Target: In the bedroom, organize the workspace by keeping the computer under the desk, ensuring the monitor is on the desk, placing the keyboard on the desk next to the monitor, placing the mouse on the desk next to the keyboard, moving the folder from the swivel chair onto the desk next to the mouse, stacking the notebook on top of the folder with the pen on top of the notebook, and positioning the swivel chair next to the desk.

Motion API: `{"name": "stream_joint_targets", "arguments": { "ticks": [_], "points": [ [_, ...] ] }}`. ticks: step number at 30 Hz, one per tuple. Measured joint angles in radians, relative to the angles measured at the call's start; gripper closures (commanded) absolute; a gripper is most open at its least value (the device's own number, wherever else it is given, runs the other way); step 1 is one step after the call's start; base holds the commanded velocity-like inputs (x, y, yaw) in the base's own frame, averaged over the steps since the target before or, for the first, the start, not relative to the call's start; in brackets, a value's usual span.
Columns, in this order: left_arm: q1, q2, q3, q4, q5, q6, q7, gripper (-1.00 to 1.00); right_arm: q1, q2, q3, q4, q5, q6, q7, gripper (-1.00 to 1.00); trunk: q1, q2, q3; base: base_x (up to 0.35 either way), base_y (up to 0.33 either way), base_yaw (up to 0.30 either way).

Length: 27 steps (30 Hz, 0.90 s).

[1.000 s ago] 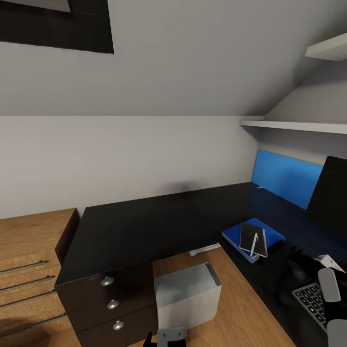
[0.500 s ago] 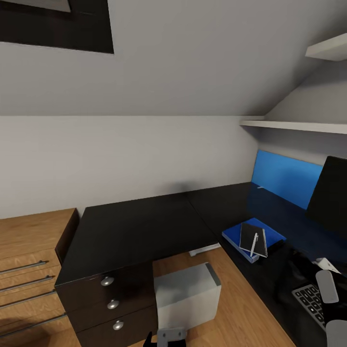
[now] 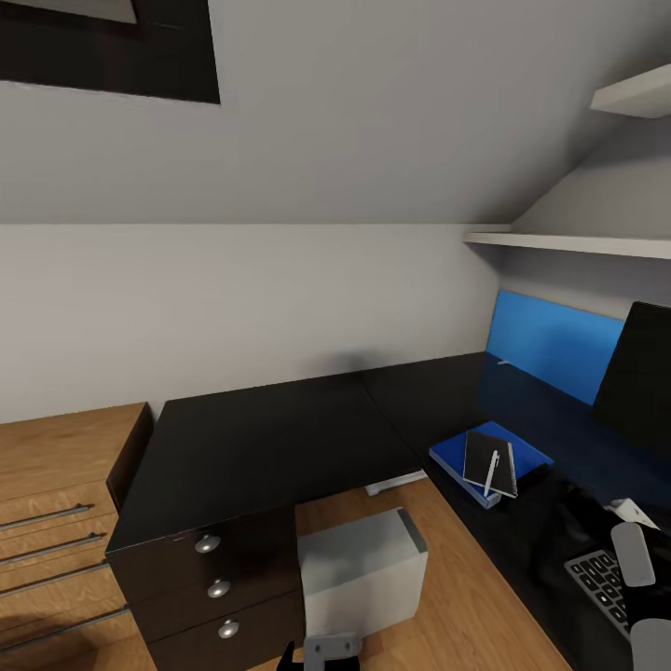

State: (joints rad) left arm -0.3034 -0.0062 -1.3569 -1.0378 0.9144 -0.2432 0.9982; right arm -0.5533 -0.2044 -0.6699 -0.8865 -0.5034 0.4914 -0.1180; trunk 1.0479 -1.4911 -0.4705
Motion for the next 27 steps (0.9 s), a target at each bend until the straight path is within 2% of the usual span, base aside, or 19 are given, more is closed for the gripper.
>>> {"name": "stream_joint_targets", "arguments": {
  "ticks": [15,27],
  "points": [
    [0.0,0.0,-0.001,0.0,0.0,0.0,-0.001,-1.0,0.0,0.0,0.001,0.001,0.001,-0.001,-0.001,-1.0,0.0,0.0,0.0,0.095,0.0,0.0],
    [0.0,0.0,-0.002,0.0,0.0,0.0,0.0,-1.0,0.0,0.001,0.001,0.002,0.002,-0.002,-0.002,-1.0,0.0,0.0,0.0,0.018,0.0,0.0]
  ]
}}
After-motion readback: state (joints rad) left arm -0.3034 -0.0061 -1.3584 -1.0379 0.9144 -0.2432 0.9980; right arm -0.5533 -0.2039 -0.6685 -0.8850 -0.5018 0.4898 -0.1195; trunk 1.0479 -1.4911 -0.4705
